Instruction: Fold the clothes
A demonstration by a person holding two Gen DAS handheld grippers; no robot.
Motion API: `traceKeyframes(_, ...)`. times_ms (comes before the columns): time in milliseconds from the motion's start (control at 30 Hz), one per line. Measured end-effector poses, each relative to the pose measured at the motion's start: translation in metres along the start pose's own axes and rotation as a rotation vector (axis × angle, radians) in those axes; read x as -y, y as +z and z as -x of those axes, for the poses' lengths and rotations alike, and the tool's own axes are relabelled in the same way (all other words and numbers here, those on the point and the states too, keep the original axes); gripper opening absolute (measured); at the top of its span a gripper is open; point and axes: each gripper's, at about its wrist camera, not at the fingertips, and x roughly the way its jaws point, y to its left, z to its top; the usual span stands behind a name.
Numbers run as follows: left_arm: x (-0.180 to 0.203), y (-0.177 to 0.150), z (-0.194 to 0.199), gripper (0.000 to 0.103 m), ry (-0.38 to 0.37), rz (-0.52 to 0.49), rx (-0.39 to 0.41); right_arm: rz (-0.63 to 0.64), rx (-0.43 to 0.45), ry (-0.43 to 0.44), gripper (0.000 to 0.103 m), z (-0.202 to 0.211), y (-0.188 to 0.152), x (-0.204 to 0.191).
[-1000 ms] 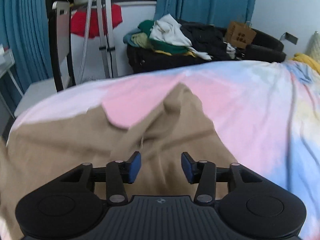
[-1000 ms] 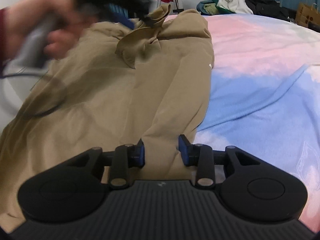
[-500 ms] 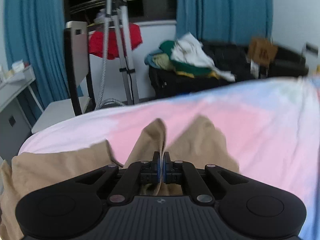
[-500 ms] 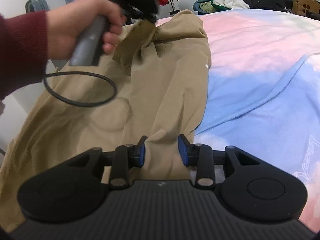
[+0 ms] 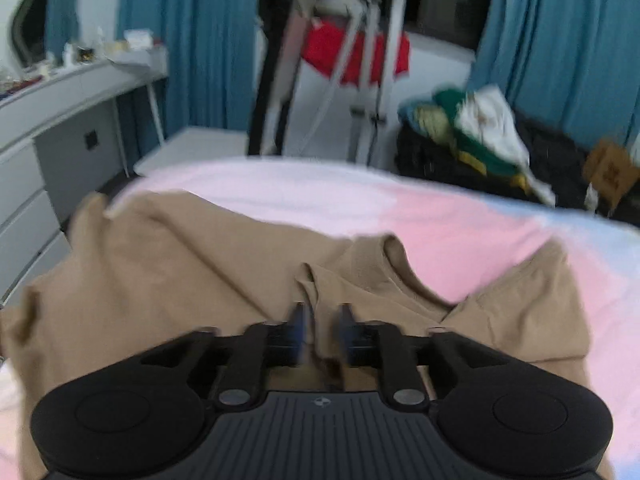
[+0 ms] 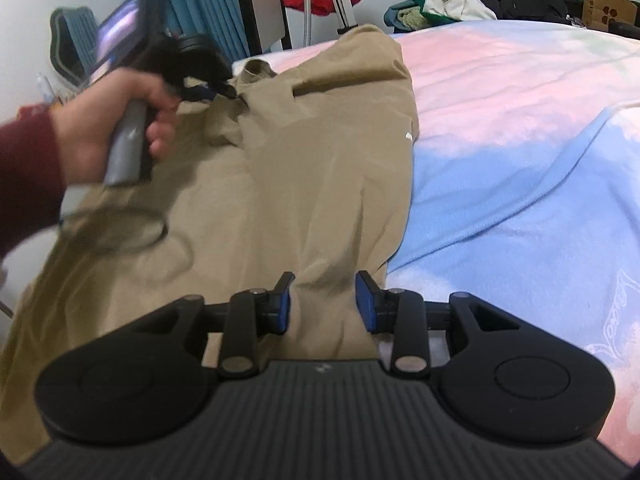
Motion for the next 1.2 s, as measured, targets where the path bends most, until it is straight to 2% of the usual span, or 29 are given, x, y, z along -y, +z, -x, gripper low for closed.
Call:
traceKeyframes(67,-0.020,-0.002,0.033,0.053,-0.031,0.060,0.043,-0.031,0.028,0.016,0.036,0.004,0.003,0.005)
traceKeyframes(133,-0.049,-0.010,0.065,0.063,-0.054,0.128,0.070,-0.057,0.064,0.024,0.037,0.009,0.006,0.010)
traceKeyframes(200,-0.082,-0.024,0.092,0.074,-0.054,0.211,0.066,-0.078,0.102,0.024,0.038,0.016,0.009,0.013)
traceKeyframes(267,-0.117,-0.040,0.117,0.080,-0.050,0.298,0.055,-0.091,0.128,0.018,0.038,0.022,0.008,0.014)
traceKeyframes(333,-0.151,-0.055,0.128,0.080,-0.045,0.376,0.043,-0.100,0.128,0.020,0.038,0.025,0.006,0.016)
traceKeyframes(467,-0.216,-0.071,0.120,0.080,-0.110,0.575,-0.003,-0.136,0.110,0.046,0.042,0.028,0.004,0.017)
traceKeyframes(533,-0.235,-0.074,0.109,0.080,-0.136,0.630,0.000,-0.131,0.109,0.052,0.052,0.027,0.004,0.012)
traceKeyframes(633,-0.256,-0.074,0.085,0.080,-0.219,0.702,0.023,-0.126,0.116,0.051,0.054,0.023,0.004,0.008)
traceKeyframes(767,-0.265,-0.074,0.054,0.077,-0.203,0.721,0.068,-0.117,0.129,0.027,0.054,0.013,0.006,0.007)
traceKeyframes(867,-0.267,-0.061,0.030,0.077,-0.190,0.701,0.114,-0.115,0.150,0.011,0.054,0.007,0.009,0.007)
traceKeyframes(1033,-0.269,-0.030,-0.014,0.065,-0.109,0.663,0.149,-0.134,0.184,0.007,0.054,-0.002,0.013,0.012)
traceKeyframes(1133,-0.258,-0.012,-0.027,0.037,-0.058,0.589,0.164,-0.143,0.187,-0.003,0.056,-0.010,0.016,0.015)
traceKeyframes(1167,-0.251,-0.008,-0.027,0.017,-0.037,0.552,0.170,-0.148,0.186,-0.004,0.056,-0.012,0.016,0.016)
traceKeyframes(1200,-0.244,-0.005,-0.023,0.007,-0.016,0.508,0.178,-0.154,0.184,-0.005,0.056,-0.014,0.016,0.017)
